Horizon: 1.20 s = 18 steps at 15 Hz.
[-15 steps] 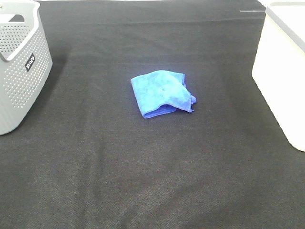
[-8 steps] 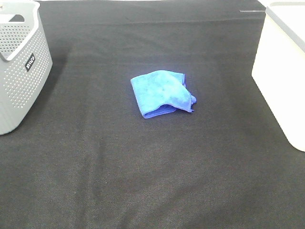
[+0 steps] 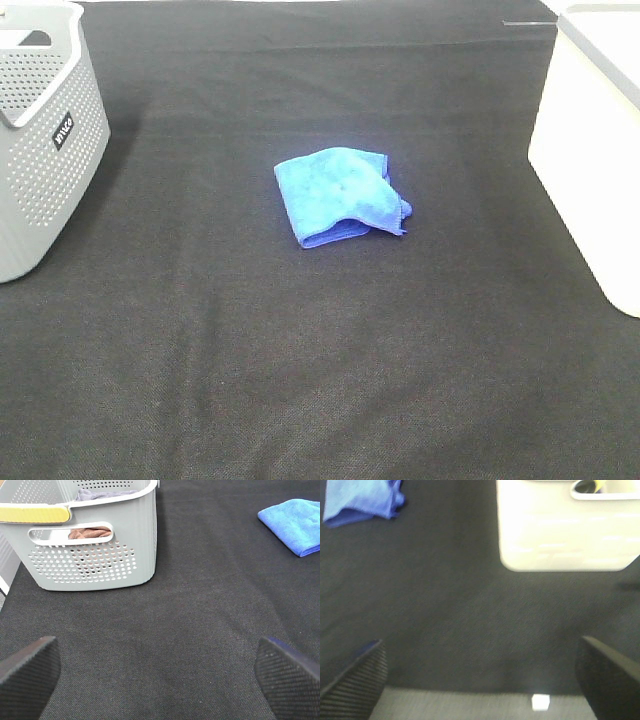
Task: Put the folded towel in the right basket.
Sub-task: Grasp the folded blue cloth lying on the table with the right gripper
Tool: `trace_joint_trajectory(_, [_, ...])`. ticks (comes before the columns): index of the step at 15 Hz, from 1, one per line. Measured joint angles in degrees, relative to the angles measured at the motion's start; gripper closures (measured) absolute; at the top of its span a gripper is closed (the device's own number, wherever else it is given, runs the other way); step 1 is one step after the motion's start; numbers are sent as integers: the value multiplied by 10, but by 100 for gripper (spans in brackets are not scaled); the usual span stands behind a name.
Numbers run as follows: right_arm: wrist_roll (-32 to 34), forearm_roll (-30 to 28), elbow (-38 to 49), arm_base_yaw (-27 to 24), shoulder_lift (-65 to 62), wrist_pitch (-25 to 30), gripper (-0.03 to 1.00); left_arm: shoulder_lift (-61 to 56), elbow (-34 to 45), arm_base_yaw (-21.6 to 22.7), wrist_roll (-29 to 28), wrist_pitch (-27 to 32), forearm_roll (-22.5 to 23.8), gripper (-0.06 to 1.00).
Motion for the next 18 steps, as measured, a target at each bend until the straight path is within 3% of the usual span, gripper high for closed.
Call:
trace_joint_trajectory(5, [-15,115,-305,0,352,18,-1,0,0,0,0,0,-1,-5])
trace_joint_trajectory(9, [-89,257,-405,10,533,18,-1,0,0,0,0,0,-1,-5])
trace_joint_trajectory(13, [-99,270,-478,143,730,-7,-1,0,0,0,0,0,-1,-5])
trace_joint_trajectory(18, [-97,286,-590,171,917,-38,-1,0,0,0,0,0,-1,-5])
